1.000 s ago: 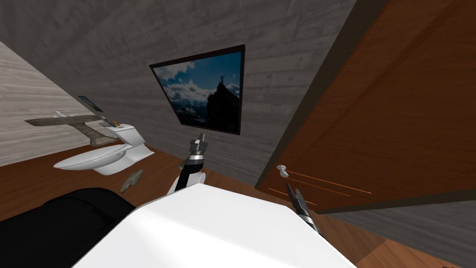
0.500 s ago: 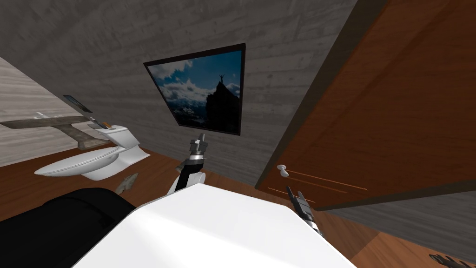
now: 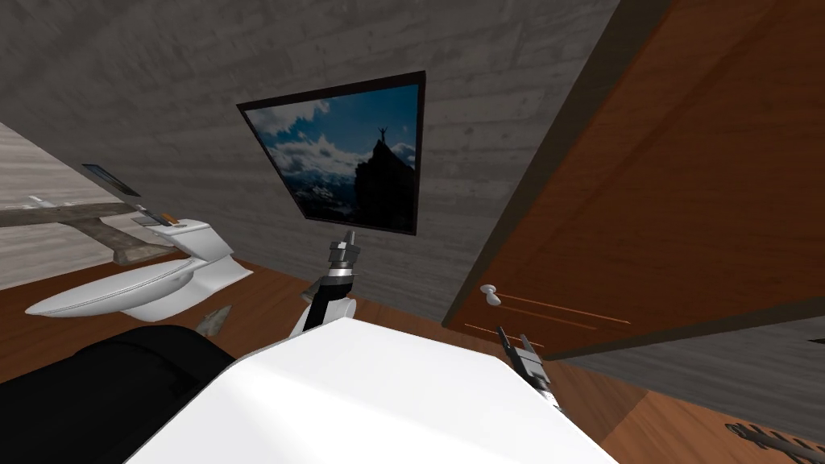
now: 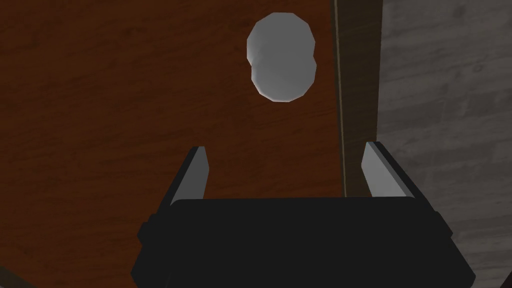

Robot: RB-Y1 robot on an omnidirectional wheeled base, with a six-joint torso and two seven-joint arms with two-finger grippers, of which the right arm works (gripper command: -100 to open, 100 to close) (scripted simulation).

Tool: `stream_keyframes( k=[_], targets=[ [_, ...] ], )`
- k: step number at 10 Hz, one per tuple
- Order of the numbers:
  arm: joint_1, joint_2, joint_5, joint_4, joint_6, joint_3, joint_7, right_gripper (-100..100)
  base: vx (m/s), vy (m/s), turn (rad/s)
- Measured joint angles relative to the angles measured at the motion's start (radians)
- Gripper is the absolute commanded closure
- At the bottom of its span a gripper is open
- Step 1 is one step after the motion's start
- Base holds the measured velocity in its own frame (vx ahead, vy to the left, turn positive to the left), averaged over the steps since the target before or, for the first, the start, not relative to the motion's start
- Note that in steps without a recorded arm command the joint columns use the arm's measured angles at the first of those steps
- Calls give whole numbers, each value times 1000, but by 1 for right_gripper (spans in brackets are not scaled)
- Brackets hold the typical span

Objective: Pull the door open

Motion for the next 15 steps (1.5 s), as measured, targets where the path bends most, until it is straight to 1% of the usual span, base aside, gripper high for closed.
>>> stream_keyframes(
  k=[1, 2, 4, 5, 6, 7, 9, 10, 11, 13, 14, 15],
  targets=[
    [-1, -5, 8, 12, -8, -2, 30, -100, 19, 40, -63],
    [12, -9, 15, 1, -10, -4, 58, -100, 17, 36, -39],
    [21, -15, 27, 4, -19, -7, 106, -100, 7, 28, -43],
    [23, -19, 33, 8, -25, -8, 126, -100, 5, 13, -10],
    [23, -19, 33, 8, -26, -8, 130, -100, 121, -8, 43],
    [17, -19, 32, 13, -22, -9, 130, -100, 183, 16, 44],
    [11, -17, 30, 3, -4, -12, 132, -100, 198, 2, 45],
    [-2, -17, 29, 12, 3, -14, 134, -100, 205, -18, 55],
    [-6, -15, 28, 10, 11, -16, 136, -100, 185, -30, 48],
    [-24, -16, 25, 24, 19, -19, 140, -100, 146, -21, 26],
    [-25, -16, 25, 23, 21, -19, 139, 100, -13, 2, -1],
    [-25, -15, 26, 23, 19, -18, 139, 100, -34, 7, 8]
  ],
)
